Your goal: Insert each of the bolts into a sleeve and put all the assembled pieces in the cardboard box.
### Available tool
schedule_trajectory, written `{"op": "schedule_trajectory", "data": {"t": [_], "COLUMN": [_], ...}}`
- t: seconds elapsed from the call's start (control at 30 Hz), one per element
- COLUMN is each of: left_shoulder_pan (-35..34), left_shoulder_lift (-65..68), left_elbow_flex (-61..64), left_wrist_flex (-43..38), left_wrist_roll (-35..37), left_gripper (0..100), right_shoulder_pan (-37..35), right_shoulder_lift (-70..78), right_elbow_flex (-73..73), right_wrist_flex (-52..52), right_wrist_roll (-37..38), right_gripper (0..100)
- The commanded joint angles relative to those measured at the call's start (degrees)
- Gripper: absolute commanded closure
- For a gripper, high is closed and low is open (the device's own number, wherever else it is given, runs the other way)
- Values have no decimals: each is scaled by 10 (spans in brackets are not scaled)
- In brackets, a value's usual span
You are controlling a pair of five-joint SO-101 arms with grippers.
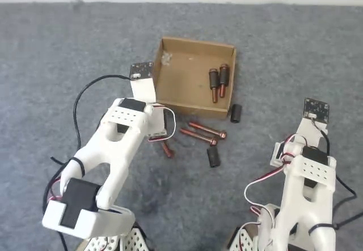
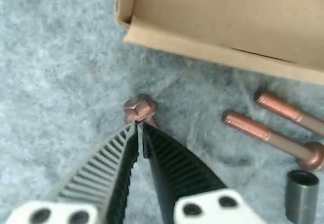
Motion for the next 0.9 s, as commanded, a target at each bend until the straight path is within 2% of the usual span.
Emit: {"op": "schedule_trajectory", "data": {"t": [0.0, 0.1, 0.3, 0.63, 0.87], "left_shoulder_pan": [8, 3, -4, 0, 2], "left_shoulder_lift": [-12, -12, -12, -12, -11], "left_elbow_flex": [-13, -13, -12, 29, 71], "left_wrist_flex": [-12, -12, -11, -13, -69], "left_wrist_roll": [9, 10, 40, 41, 42], "left_gripper": [984, 978, 894, 893, 893], "right_shoulder_pan": [7, 6, 5, 5, 5], "right_shoulder_lift": [-21, -21, -21, -21, -21], "right_elbow_flex": [-5, -5, -5, -5, -5], "right_wrist_flex": [-10, -10, -10, -10, -10], "right_wrist_roll": [12, 12, 12, 12, 12], "right_gripper": [991, 991, 991, 991, 991]}}
